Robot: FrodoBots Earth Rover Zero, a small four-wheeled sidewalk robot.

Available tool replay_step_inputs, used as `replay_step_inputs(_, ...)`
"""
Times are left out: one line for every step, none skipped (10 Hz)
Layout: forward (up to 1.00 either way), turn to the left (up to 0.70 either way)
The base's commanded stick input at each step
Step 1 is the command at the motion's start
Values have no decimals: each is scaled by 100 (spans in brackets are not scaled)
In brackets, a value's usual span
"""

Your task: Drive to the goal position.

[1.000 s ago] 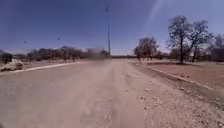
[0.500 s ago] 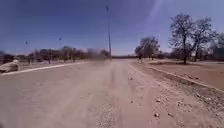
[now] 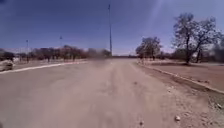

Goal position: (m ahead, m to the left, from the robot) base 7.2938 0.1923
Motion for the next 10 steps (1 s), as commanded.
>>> replay_step_inputs(100,0)
replay_step_inputs(100,0)
replay_step_inputs(100,0)
replay_step_inputs(100,0)
replay_step_inputs(100,0)
replay_step_inputs(100,0)
replay_step_inputs(100,0)
replay_step_inputs(100,0)
replay_step_inputs(100,0)
replay_step_inputs(100,0)
